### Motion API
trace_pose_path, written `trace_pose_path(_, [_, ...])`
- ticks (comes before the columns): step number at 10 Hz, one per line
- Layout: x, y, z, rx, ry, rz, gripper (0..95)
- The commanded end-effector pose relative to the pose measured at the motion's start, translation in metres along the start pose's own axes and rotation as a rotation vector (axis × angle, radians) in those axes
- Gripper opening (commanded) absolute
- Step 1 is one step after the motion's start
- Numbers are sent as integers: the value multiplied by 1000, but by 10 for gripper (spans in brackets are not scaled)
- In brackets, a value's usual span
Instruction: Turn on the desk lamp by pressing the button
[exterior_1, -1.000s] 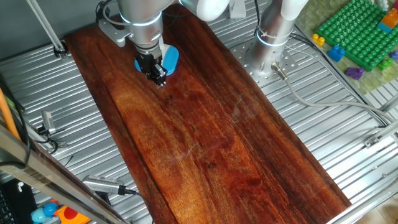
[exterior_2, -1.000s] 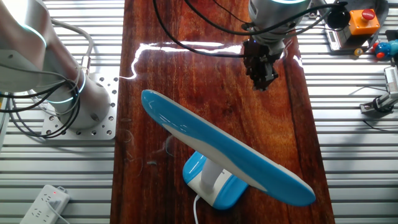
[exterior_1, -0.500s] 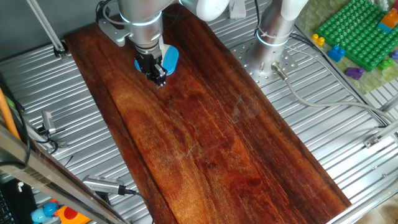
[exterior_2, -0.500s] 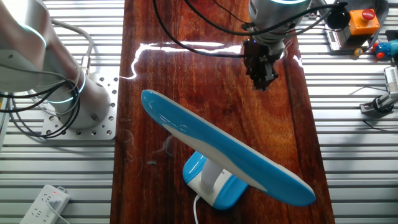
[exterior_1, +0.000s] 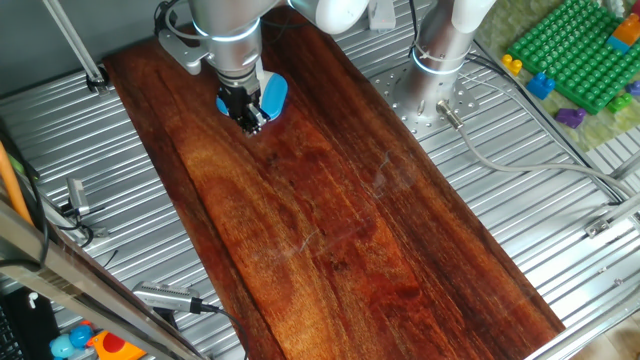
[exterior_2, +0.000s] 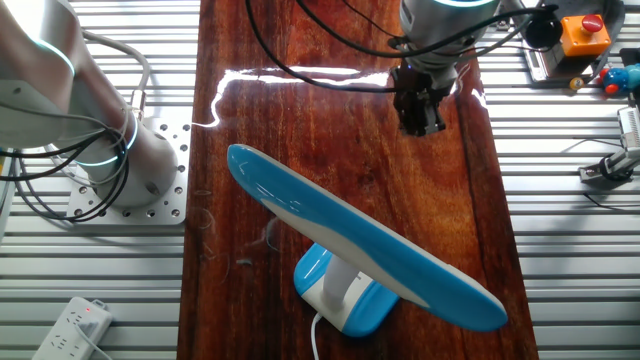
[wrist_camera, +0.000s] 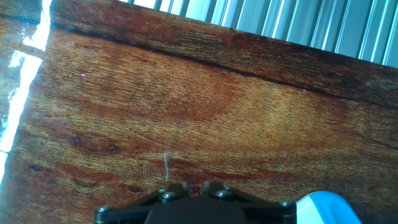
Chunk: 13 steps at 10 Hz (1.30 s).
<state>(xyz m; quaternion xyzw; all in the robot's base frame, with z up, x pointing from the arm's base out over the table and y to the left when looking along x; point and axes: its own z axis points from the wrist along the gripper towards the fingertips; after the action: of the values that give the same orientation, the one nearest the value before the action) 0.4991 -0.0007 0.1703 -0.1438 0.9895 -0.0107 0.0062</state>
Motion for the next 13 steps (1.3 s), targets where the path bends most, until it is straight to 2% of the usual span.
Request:
trace_pose_path(1, [0,0,0,-2,2,2,0])
trace_pose_path(9, [0,0,0,0,10,1,0])
trace_pose_path(12, [0,-2,0,-8,9,57,0])
trace_pose_path(13, [1,-3,0,-8,6,57,190])
